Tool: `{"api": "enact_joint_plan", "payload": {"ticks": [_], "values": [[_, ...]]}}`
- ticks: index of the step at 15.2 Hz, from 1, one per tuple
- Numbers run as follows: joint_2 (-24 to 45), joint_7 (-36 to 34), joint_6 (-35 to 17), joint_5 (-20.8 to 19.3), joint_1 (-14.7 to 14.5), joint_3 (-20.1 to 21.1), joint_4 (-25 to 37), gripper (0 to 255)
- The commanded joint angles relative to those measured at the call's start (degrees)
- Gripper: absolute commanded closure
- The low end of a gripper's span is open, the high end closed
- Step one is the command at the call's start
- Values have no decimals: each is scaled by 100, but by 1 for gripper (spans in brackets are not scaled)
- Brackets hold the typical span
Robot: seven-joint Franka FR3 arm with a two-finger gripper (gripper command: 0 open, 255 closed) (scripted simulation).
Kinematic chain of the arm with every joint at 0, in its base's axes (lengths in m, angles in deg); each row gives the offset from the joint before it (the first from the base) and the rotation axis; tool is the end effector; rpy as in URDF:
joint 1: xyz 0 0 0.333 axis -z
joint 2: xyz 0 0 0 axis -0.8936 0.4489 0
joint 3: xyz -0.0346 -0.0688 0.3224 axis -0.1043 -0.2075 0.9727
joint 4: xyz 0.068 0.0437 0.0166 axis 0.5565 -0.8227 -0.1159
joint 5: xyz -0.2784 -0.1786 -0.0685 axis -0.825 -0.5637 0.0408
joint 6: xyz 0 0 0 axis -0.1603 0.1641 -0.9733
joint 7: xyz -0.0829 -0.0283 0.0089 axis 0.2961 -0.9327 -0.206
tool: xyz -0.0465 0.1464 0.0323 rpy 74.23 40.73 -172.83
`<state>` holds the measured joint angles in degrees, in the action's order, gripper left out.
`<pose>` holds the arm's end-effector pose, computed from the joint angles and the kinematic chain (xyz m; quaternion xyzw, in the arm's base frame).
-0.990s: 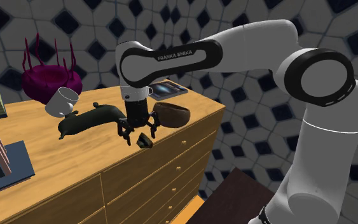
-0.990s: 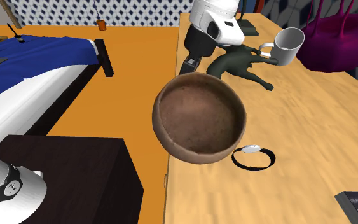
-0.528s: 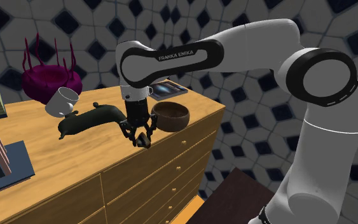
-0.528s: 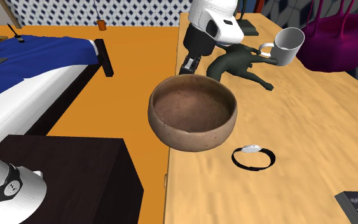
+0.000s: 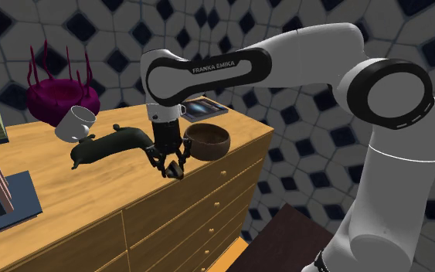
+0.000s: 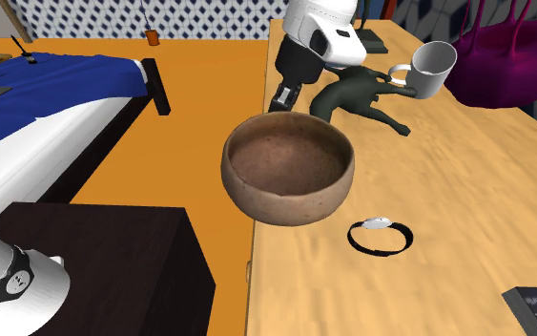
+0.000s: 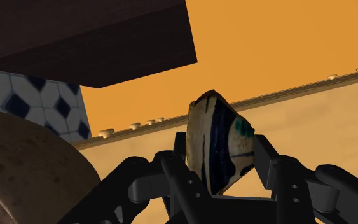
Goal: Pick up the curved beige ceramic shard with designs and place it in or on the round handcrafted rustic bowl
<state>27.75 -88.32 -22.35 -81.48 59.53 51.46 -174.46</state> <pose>0.4868 0.2218 0.4166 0.9798 -0.1350 -0.1466 0.0191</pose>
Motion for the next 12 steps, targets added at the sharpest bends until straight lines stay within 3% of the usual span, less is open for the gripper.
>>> {"api": "enact_joint_plan", "payload": {"ticks": [1, 12], "values": [[-17, -6, 110, 3, 7, -4, 70, 255], [-116, -59, 921, 40, 3, 15, 791, 255]]}}
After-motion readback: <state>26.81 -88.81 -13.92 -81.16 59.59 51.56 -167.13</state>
